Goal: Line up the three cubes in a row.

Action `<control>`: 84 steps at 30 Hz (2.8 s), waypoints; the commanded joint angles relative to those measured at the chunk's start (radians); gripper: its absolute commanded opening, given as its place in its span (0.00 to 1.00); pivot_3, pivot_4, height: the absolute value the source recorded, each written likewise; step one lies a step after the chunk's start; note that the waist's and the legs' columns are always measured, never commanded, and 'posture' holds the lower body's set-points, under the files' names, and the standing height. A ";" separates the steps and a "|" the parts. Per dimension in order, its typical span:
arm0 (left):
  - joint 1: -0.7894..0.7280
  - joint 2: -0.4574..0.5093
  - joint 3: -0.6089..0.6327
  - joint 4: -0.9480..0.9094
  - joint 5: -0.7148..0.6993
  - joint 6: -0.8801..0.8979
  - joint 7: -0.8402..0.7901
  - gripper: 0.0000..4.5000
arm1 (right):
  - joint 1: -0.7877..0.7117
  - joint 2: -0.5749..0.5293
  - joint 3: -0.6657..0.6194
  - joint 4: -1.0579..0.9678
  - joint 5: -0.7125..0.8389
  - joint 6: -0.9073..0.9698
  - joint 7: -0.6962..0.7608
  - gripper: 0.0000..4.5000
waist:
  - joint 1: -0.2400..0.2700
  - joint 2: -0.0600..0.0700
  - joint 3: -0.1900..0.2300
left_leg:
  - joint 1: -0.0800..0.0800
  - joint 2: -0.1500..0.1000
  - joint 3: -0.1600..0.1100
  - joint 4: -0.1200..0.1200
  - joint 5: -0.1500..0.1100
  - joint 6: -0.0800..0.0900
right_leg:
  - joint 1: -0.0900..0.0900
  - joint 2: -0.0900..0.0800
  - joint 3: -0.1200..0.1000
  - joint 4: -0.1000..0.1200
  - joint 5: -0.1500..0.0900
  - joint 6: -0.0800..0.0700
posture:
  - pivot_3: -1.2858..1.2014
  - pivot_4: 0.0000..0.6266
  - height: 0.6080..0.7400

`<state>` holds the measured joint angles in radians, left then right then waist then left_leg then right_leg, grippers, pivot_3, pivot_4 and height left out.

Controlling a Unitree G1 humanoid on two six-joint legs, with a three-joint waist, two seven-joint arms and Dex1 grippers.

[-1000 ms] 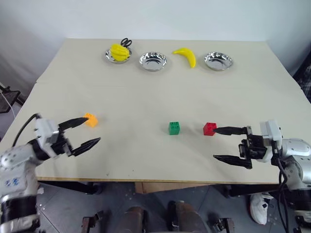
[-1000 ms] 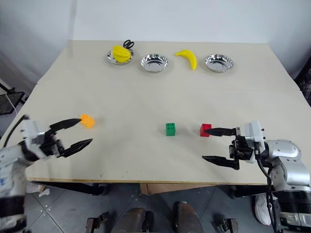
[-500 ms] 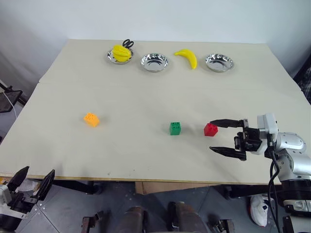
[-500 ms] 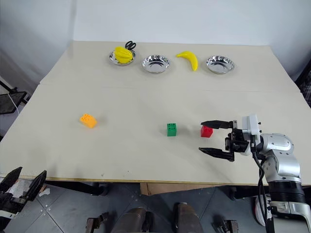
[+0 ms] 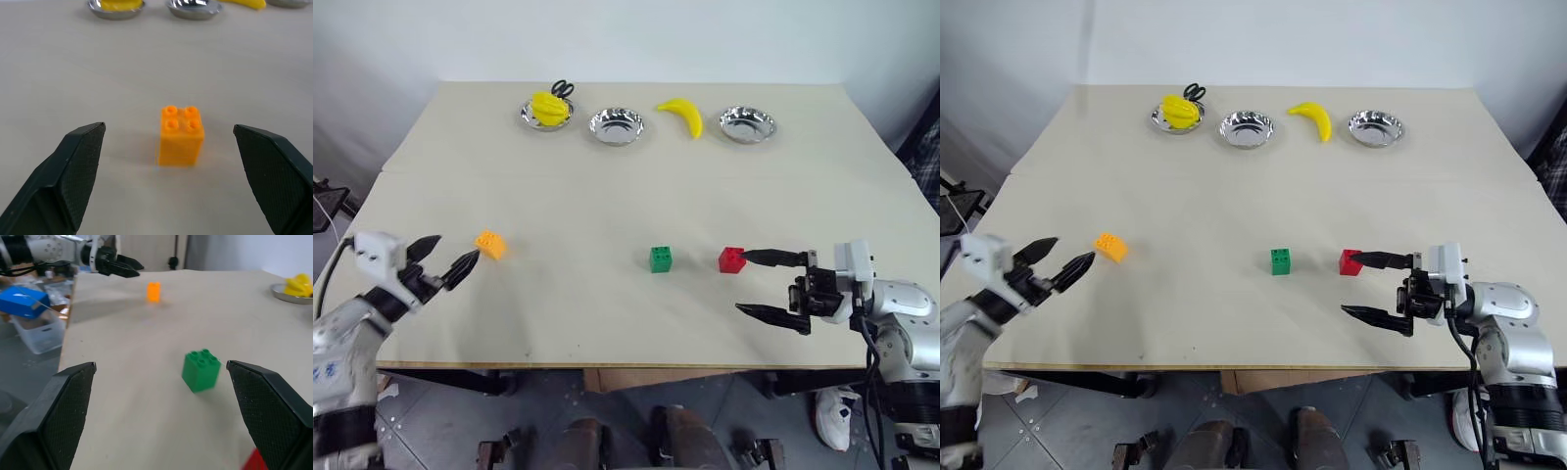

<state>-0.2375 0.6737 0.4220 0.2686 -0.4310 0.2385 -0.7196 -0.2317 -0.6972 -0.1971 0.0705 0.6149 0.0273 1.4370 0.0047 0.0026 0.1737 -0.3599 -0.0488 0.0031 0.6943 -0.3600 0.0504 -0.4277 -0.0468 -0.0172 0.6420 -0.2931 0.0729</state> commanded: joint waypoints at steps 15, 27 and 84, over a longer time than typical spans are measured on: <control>-0.215 0.059 -0.096 0.349 0.095 -0.125 -0.172 0.50 | 0.116 0.011 -0.042 -0.186 0.019 0.007 -0.138 1.00 | -0.003 0.000 0.000 | -0.001 0.000 0.000 -0.001 0.000 -0.001 | -0.001 0.000 -0.001 0.000 0.000 0.000 | 0.52 0.24 1.00; -0.510 -0.019 -0.369 0.472 0.172 -0.382 -0.720 0.33 | 0.204 -0.080 -0.156 -0.144 0.027 0.004 -0.092 1.00 | 0.034 -0.001 0.000 | -0.003 0.000 -0.002 0.003 0.000 0.000 | -0.001 0.000 -0.002 -0.005 0.000 0.000 | 0.52 0.24 1.00; -0.767 -0.119 -0.401 0.999 0.473 -0.711 -0.633 0.80 | 0.388 -0.047 -0.216 -0.362 0.070 0.070 -0.190 1.00 | 0.019 -0.005 0.001 | -0.010 -0.001 0.002 0.005 0.002 0.000 | -0.011 0.001 0.002 0.003 0.001 0.002 | 0.52 0.24 1.00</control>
<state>-1.0100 0.5324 -0.0020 1.2972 0.0676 -0.4597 -1.3555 0.1634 -0.7379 -0.4153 -0.2887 0.6798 0.1085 1.2375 0.0235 -0.0019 0.1749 -0.3699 -0.0493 0.0055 0.6996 -0.3582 0.0503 -0.4390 -0.0460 -0.0152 0.6451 -0.2921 0.0748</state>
